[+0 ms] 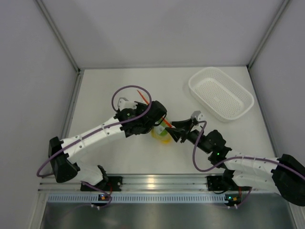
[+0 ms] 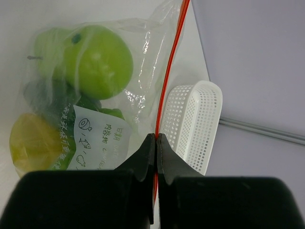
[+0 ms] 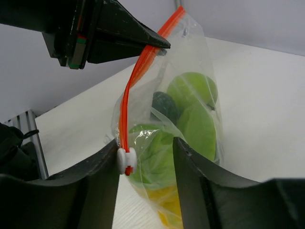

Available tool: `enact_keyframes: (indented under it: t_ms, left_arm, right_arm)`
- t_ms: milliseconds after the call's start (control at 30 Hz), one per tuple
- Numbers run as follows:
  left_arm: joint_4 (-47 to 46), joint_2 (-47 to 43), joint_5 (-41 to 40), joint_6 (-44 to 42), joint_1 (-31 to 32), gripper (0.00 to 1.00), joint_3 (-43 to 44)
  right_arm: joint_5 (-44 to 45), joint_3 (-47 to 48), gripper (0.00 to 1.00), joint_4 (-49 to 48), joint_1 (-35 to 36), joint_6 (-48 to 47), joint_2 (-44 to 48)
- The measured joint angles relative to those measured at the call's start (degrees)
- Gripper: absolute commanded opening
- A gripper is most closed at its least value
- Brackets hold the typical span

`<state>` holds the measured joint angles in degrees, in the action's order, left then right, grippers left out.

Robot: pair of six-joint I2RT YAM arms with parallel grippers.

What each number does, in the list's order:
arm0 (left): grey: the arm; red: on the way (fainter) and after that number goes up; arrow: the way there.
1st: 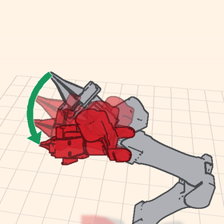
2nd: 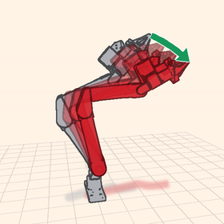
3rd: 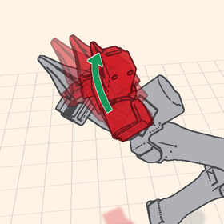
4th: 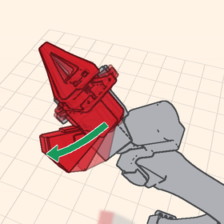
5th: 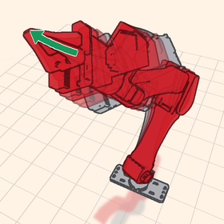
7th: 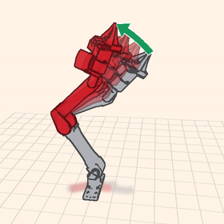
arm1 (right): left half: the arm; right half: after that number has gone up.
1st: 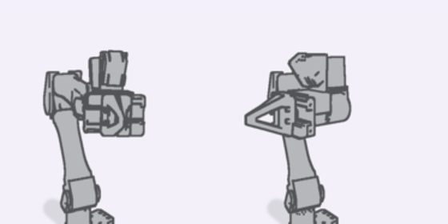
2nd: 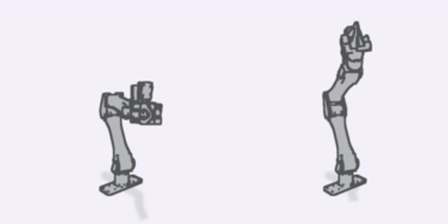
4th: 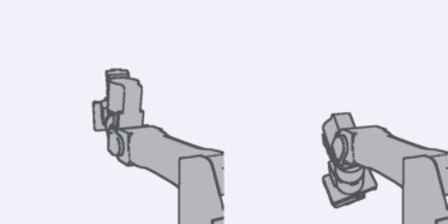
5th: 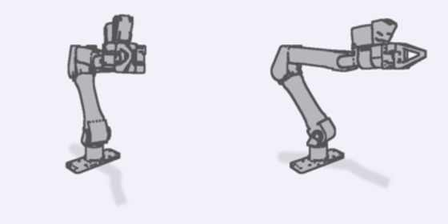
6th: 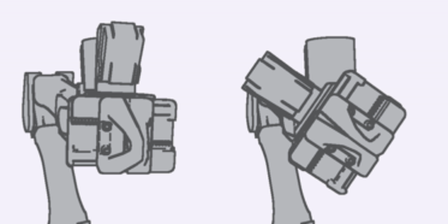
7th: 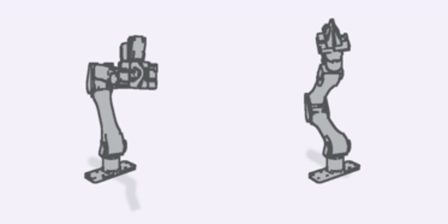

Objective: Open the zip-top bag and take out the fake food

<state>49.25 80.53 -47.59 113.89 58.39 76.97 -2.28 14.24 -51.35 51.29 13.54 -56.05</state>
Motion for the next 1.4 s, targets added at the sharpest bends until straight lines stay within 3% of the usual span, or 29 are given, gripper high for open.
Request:
enact_keyframes:
  t_ms: [133, 200, 233, 433, 533, 567, 700, 767, 833, 933, 1100, 1167, 1400]
  left_arm:
    - [-0.02, 0.13, -0.13, 0.02, 0.2, 0.0, 0.07]
    - [-0.02, 0.13, -0.35, 0.0, 0.22, 0.0, 0.07]
    - [-0.02, 0.13, -0.44, 0.0, 0.24, 0.0, 0.07]
    - [-0.02, 0.11, -1.81, 0.0, 0.5, 0.01, 0.07]
    - [-0.04, 0.07, -3.26, -0.81, 0.59, 0.27, 0.07]
    - [-0.17, -0.04, -3.93, -1.84, 0.59, 0.52, 0.07]
    - [-0.72, -1.66, -6.25, -7.04, 0.57, 0.97, -0.28]
    - [-0.81, -3.3, -7.08, -11.76, 0.59, 0.99, -0.52]
    - [-1.27, -4.81, -7.69, -20.0, 0.55, 0.99, -0.33]
    - [-6.1, -6.1, -6.84, -39.21, 0.55, 0.93, 0.96]
    - [-21.79, -9.9, 3.63, -74.79, -0.35, 0.96, -1.9]
    - [-26.93, -12.66, 11.47, -86.99, -2.27, 0.97, -5.46]
    - [-37.55, -20.94, 51.74, -121.63, -10.19, 0.95, -17.73]
  right_arm:
    - [1.46, 0.0, 0.17, -3.15, 0.07, 0.2, -2.56]
    - [2.03, 0.0, 0.14, -3.93, 0.09, 0.2, -3.06]
    - [2.25, 0.0, 0.01, -4.02, 0.09, 0.13, -3.1]
    - [2.51, 1.01, 0.0, 0.02, 0.11, -2.82, -0.85]
    - [2.51, 4.09, 0.0, 7.56, 0.15, -6.14, 1.95]
    - [2.51, 5.53, 0.0, 10.78, 0.15, -7.34, 2.78]
    - [2.05, 11.67, 0.0, 23.19, 0.2, -12.55, 4.61]
    - [1.9, 14.56, 0.0, 28.85, 0.2, -15.08, 4.79]
    - [1.7, 16.92, 0.0, 33.88, 0.2, -17.33, 4.79]
    - [1.49, 19.85, 0.0, 40.72, 0.2, -20.31, 4.79]
    - [1.01, 22.95, 0.0, 49.68, 0.2, -24.22, 5.95]
    - [0.61, 23.06, 0.0, 51.78, 0.2, -25.22, 7.06]
    - [-1.79, 25.77, 0.0, 58.1, 0.22, -27.54, 8.11]
